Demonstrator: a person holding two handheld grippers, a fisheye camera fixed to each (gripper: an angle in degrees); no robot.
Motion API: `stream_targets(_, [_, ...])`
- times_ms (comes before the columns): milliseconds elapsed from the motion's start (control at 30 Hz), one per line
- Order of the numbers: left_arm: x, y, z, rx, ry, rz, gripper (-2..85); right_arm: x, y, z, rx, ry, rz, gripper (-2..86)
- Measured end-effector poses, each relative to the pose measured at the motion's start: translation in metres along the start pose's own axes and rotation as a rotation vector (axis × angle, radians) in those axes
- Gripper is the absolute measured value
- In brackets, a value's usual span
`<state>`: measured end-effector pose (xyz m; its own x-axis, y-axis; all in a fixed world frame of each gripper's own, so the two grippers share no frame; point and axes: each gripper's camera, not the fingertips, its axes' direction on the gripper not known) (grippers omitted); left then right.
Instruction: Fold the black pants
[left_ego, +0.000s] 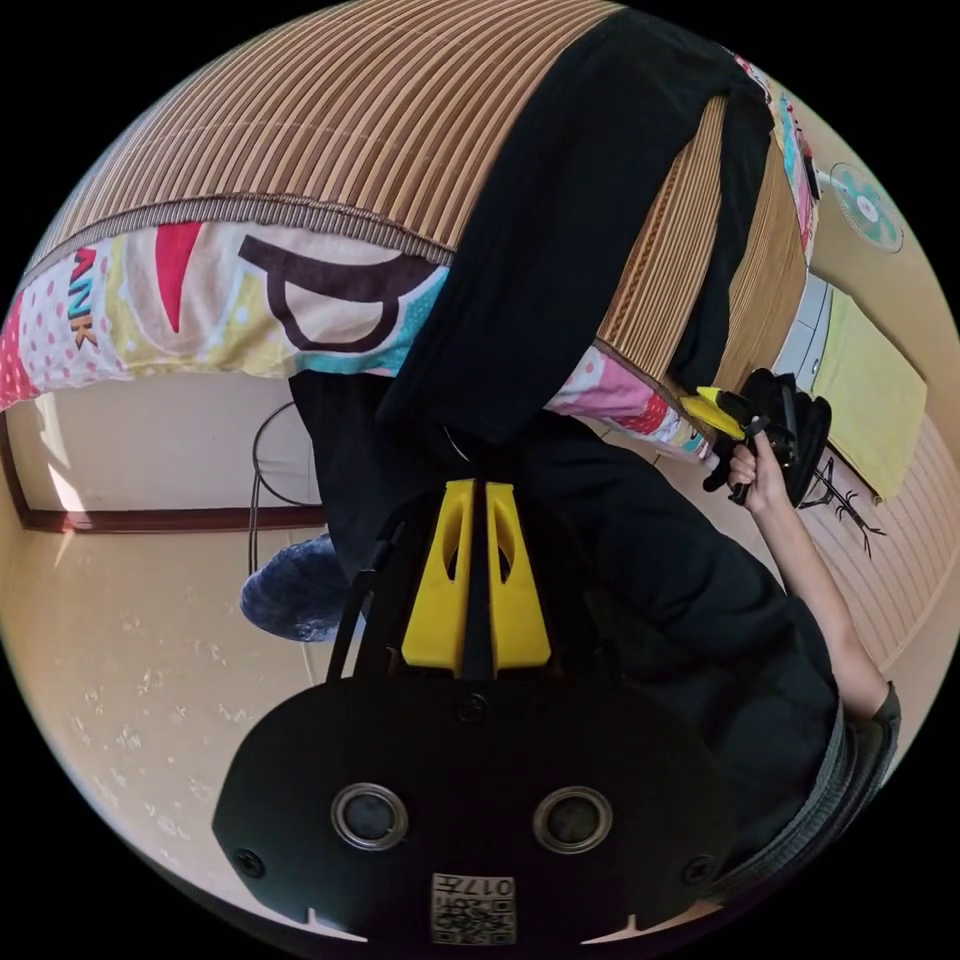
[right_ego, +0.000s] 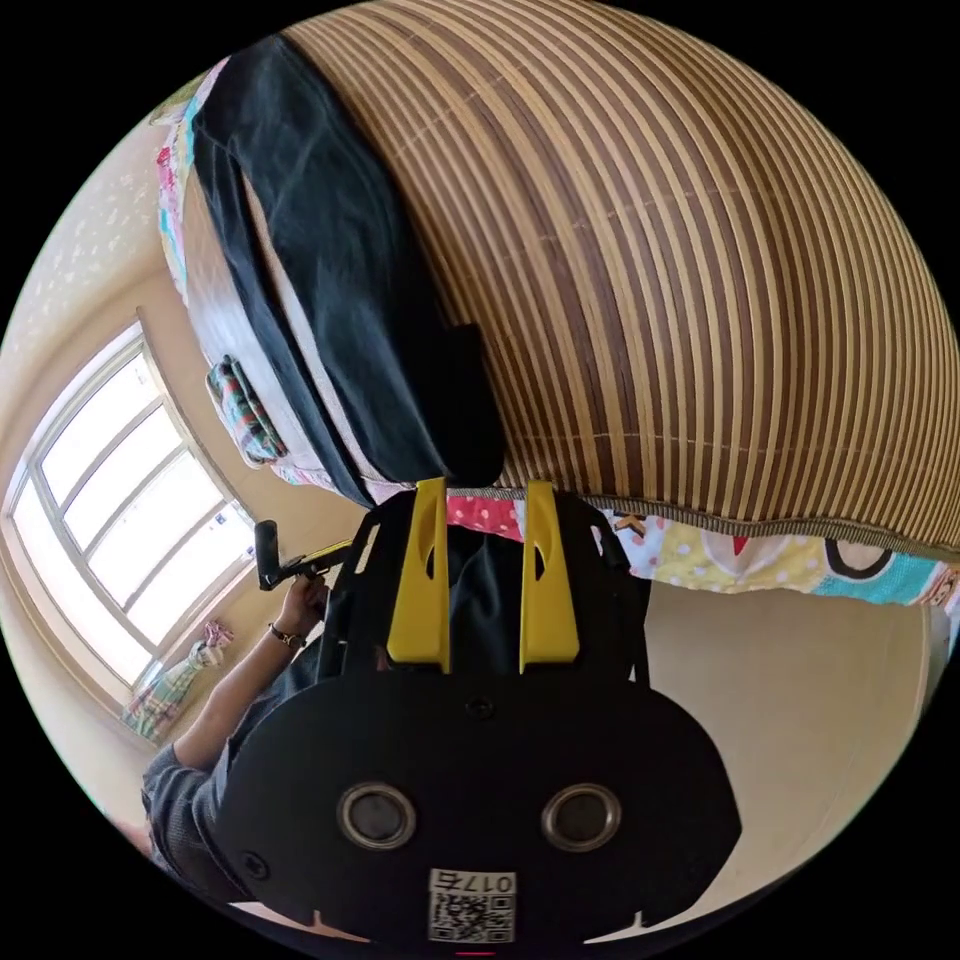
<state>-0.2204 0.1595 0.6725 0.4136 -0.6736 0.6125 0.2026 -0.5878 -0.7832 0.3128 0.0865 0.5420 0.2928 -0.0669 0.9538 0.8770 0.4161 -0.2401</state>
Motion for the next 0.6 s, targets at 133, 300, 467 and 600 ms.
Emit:
stream_targets(133, [0.007, 0.003, -0.009, -0.001, -0.029, 0.011, -0.2, -0.011, 0.036, -0.053, 0.096, 0.137, -0.191, 9.2])
stream_targets(300, [0.028, 0.001, -0.015, -0.007, -0.055, 0.051, -0.1, 0.001, 0.055, -0.079, 0.083, 0.161, -0.308, 10.2])
stream_targets(467, [0.056, -0.002, -0.01, -0.046, -0.104, 0.11, -0.1, 0.032, 0.061, -0.074, -0.015, 0.106, -0.283, 6.5])
stream_targets(600, [0.078, -0.004, -0.005, -0.063, -0.128, 0.18, -0.1, 0.055, 0.07, -0.09, -0.044, -0.295, -0.327, 3.3])
